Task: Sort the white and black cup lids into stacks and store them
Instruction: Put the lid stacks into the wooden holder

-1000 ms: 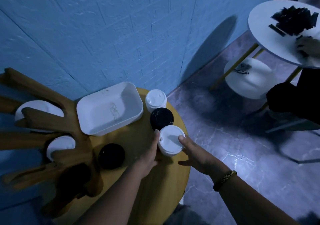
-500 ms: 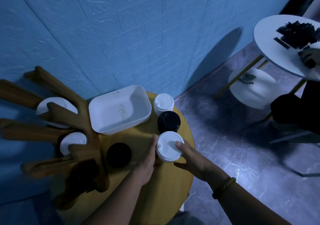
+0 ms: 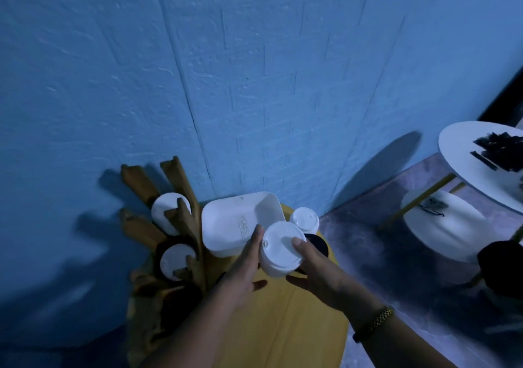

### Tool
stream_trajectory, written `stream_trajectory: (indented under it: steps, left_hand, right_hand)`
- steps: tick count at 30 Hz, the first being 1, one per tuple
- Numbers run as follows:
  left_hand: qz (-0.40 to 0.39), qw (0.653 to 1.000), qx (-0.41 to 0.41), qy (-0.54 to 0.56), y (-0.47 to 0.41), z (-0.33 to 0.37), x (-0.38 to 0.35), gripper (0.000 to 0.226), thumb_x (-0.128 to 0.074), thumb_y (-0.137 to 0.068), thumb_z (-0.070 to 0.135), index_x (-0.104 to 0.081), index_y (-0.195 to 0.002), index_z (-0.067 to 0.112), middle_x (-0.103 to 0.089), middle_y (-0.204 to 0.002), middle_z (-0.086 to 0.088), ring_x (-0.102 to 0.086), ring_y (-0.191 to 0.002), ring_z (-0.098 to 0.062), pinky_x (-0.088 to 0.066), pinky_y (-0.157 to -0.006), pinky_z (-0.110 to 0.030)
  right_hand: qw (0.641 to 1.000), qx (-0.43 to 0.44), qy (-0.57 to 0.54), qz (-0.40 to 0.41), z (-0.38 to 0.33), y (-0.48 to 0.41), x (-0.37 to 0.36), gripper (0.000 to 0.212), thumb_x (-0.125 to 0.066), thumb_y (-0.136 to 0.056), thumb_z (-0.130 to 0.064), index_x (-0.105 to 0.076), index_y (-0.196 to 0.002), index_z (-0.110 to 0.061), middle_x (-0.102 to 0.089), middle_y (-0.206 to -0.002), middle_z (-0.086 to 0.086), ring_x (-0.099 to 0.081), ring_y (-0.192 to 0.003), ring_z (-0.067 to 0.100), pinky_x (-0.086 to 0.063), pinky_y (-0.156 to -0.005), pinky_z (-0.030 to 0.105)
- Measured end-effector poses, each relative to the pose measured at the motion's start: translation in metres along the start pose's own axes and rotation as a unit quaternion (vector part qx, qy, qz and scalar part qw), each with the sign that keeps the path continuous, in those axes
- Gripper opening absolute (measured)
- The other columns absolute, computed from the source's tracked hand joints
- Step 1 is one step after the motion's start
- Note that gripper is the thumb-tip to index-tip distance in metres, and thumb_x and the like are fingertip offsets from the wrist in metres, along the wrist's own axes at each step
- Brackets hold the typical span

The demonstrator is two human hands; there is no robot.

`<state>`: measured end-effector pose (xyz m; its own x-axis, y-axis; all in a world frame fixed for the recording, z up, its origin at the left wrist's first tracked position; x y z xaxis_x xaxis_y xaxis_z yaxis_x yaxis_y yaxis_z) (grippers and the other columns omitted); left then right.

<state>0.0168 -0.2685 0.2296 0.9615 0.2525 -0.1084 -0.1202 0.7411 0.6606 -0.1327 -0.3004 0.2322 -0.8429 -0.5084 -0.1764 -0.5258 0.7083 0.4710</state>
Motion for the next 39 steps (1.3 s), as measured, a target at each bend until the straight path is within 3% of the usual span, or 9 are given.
stream_trajectory:
  steps: [3, 7, 10, 15, 20, 24, 28, 32, 39]
  left_hand:
    - [0.014, 1.000, -0.016, 0.011, 0.011, 0.014, 0.014, 0.072, -0.048, -0.066, 0.087, -0.061, -0.121, 0.043, -0.064, -0.128, 0.012, -0.056, -0.122, -0.016, -0.043, -0.110, -0.054]
    - [0.017, 0.998, -0.059, 0.011, 0.025, 0.051, 0.033, 0.090, -0.051, -0.051, 0.097, -0.064, -0.123, 0.046, -0.067, -0.127, 0.011, -0.060, -0.120, -0.015, -0.046, -0.107, -0.050]
    - [0.041, 0.994, -0.100, 0.017, 0.040, 0.091, 0.055, 0.089, -0.053, -0.048, 0.097, -0.065, -0.118, 0.044, -0.066, -0.128, 0.009, -0.059, -0.121, -0.016, -0.047, -0.107, -0.050]
    - [0.094, 0.981, -0.167, 0.007, 0.069, 0.148, 0.113, 0.107, -0.049, -0.038, 0.104, -0.063, -0.125, 0.043, -0.063, -0.134, 0.005, -0.058, -0.122, -0.016, -0.047, -0.106, -0.048]
    - [0.140, 0.973, -0.182, -0.008, 0.089, 0.171, 0.174, 0.082, -0.038, -0.060, 0.102, -0.066, -0.115, 0.047, -0.069, -0.119, 0.015, -0.061, -0.119, -0.015, -0.044, -0.108, -0.044]
    - [0.151, 0.975, -0.164, -0.024, 0.083, 0.169, 0.205, 0.058, -0.028, -0.089, 0.083, -0.065, -0.105, 0.041, -0.066, -0.109, 0.013, -0.060, -0.109, -0.015, -0.046, -0.082, -0.032]
    - [0.143, 0.977, -0.153, -0.042, 0.066, 0.163, 0.222, 0.061, -0.029, -0.086, 0.086, -0.066, -0.102, 0.040, -0.067, -0.114, 0.008, -0.059, -0.110, -0.015, -0.047, -0.100, -0.039]
    - [0.123, 0.979, -0.147, -0.069, 0.054, 0.167, 0.227, 0.061, -0.028, -0.086, 0.086, -0.065, -0.107, 0.043, -0.067, -0.123, 0.005, -0.060, -0.112, -0.015, -0.045, -0.095, -0.036]
    - [0.093, 0.980, -0.135, -0.115, 0.031, 0.164, 0.231, 0.077, -0.024, -0.088, 0.085, -0.063, -0.133, 0.035, -0.065, -0.135, 0.000, -0.058, -0.124, -0.018, -0.043, -0.109, -0.036]
  right_hand:
    - [1.000, 0.010, -0.003, -0.007, -0.015, -0.003, -0.014, 0.064, -0.060, -0.080, -0.073, -0.050, -0.136, -0.044, -0.061, -0.135, -0.015, -0.057, -0.126, 0.009, -0.042, -0.110, 0.045]
    - [0.999, 0.040, -0.012, -0.034, -0.051, -0.014, -0.033, 0.058, -0.060, -0.084, -0.070, -0.054, -0.135, -0.040, -0.062, -0.135, -0.006, -0.058, -0.126, 0.017, -0.044, -0.108, 0.046]
    - [0.996, 0.076, 0.005, -0.036, -0.094, -0.023, -0.055, 0.059, -0.063, -0.077, -0.075, -0.059, -0.127, -0.045, -0.062, -0.134, -0.015, -0.057, -0.125, 0.008, -0.047, -0.101, 0.038]
    - [0.989, 0.104, 0.040, -0.094, -0.155, -0.052, -0.116, 0.057, -0.060, -0.083, -0.070, -0.057, -0.130, -0.040, -0.061, -0.134, -0.014, -0.058, -0.124, 0.009, -0.048, -0.104, 0.040]
    - [0.983, 0.094, 0.078, -0.138, -0.178, -0.077, -0.184, 0.063, -0.060, -0.077, -0.077, -0.056, -0.128, -0.040, -0.059, -0.136, -0.013, -0.054, -0.126, 0.011, -0.047, -0.097, 0.034]
    - [0.979, 0.075, 0.130, -0.135, -0.171, -0.096, -0.210, 0.065, -0.053, -0.077, -0.082, -0.063, -0.125, -0.039, -0.066, -0.128, -0.013, -0.057, -0.122, 0.015, -0.039, -0.110, 0.039]
    - [0.977, 0.059, 0.156, -0.135, -0.162, -0.106, -0.213, 0.061, -0.046, -0.082, -0.080, -0.062, -0.126, -0.041, -0.068, -0.122, -0.018, -0.058, -0.118, 0.011, -0.037, -0.107, 0.037]
    - [0.977, 0.066, 0.156, -0.131, -0.162, -0.111, -0.210, 0.043, -0.040, -0.092, -0.067, -0.066, -0.113, -0.040, -0.074, -0.102, -0.021, -0.065, -0.100, 0.004, -0.040, -0.087, 0.028]
    - [0.982, 0.030, 0.149, -0.115, -0.151, -0.130, -0.203, 0.063, -0.047, -0.086, -0.073, -0.056, -0.136, -0.037, -0.062, -0.134, -0.014, -0.055, -0.118, 0.006, -0.039, -0.083, 0.022]
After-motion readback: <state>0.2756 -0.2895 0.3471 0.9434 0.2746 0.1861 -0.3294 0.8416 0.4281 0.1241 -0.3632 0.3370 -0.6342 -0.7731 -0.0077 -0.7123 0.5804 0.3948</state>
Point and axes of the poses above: each hand's wrist, its own y-axis away from the middle knuckle, its own x-axis out of the back of the hand, z = x × y, the point moved 4 cm from there along -y, towards the middle knuckle
